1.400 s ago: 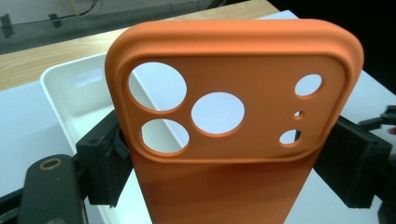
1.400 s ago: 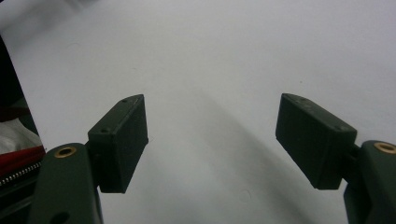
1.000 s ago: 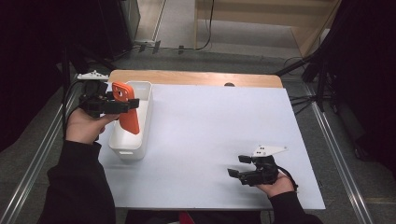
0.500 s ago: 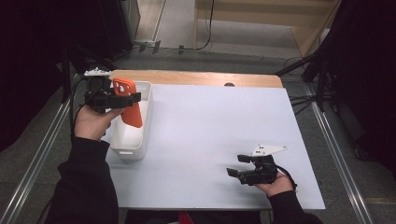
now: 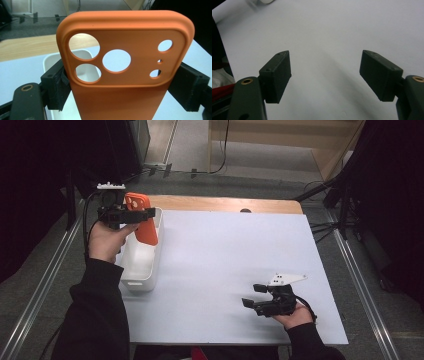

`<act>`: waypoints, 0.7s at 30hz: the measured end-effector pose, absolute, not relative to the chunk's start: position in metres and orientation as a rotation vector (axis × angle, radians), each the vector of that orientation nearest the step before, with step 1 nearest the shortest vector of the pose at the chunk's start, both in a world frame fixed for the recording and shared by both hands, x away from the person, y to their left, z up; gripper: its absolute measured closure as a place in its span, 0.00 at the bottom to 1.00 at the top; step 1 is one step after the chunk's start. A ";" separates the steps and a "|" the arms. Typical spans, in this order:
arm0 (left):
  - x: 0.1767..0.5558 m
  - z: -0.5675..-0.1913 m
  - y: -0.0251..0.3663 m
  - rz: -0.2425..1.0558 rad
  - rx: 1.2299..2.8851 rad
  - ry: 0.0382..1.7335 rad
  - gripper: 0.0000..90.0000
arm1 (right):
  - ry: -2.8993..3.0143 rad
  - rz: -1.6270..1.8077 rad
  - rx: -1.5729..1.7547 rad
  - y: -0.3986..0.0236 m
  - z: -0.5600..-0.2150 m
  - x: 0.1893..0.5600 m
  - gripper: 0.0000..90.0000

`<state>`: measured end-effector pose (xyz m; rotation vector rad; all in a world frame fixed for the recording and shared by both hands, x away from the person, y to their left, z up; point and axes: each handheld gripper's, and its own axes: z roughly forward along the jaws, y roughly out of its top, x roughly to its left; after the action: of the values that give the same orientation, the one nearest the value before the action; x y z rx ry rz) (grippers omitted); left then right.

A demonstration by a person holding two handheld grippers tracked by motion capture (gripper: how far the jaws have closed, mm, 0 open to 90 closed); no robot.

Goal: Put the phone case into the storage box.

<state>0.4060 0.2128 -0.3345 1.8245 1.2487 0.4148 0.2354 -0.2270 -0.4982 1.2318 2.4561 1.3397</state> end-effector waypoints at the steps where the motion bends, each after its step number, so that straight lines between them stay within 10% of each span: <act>1: 0.408 -0.335 0.213 0.414 1.822 1.253 0.17 | 2.457 1.339 1.232 -0.227 -0.498 0.235 0.26; 21: 0.439 -0.316 0.205 0.520 1.810 1.266 0.17 | 2.453 1.358 1.237 -0.228 -0.498 0.231 0.27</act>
<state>0.4392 0.2050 -0.3158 1.8098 1.2656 0.5200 0.2306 -0.2281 -0.4978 1.2371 2.4526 1.3579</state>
